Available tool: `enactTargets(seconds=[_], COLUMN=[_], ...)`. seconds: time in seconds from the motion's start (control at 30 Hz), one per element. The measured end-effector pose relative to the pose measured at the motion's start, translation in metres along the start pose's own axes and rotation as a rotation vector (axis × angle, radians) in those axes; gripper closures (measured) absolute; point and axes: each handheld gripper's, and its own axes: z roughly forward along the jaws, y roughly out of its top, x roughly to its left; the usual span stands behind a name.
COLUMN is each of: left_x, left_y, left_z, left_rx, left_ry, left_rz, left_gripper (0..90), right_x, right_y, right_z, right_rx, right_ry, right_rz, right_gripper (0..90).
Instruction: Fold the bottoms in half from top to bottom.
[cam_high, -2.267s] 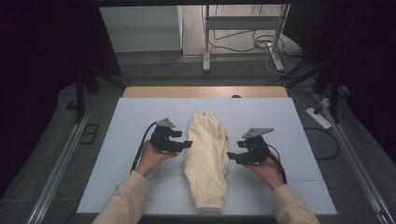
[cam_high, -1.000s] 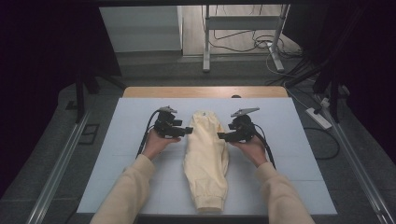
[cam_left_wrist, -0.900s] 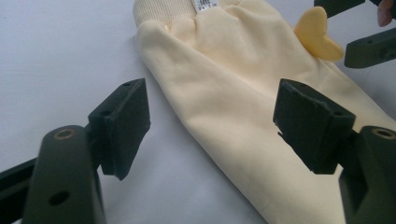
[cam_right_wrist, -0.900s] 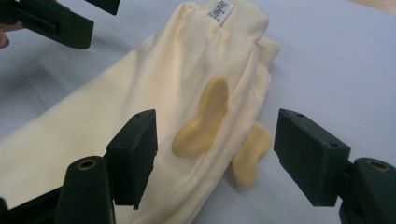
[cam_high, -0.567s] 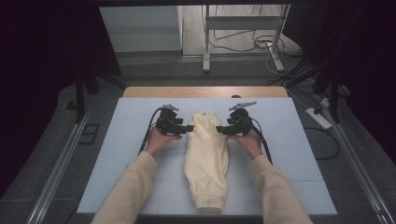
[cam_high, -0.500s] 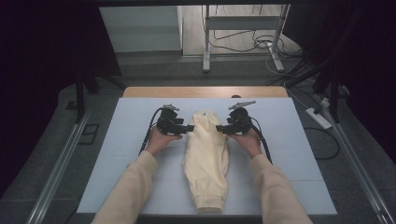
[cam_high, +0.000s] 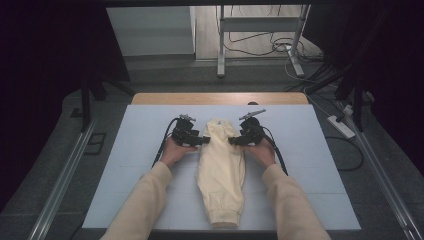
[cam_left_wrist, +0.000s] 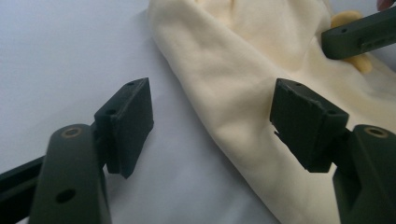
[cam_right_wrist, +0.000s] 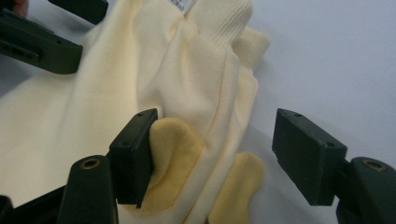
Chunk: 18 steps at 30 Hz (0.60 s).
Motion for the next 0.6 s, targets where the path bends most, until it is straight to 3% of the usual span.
enactTargets(seconds=[0.27, 0.6], left_x=[-0.0002, -0.0066], left_y=[-0.0013, 0.0004], left_z=[0.0067, 0.0106], left_rx=[0.017, 0.025], left_ry=[-0.002, -0.009], left_rz=[-0.001, 0.016], left_gripper=[29.3, 32.2], right_x=[-0.0029, -0.0006], right_y=[-0.0042, -0.0039], right_z=[0.0077, 0.0083], right_rx=[0.017, 0.018], right_ry=[0.006, 0.026], right_rz=[0.016, -0.010], right_gripper=[33.2, 41.5])
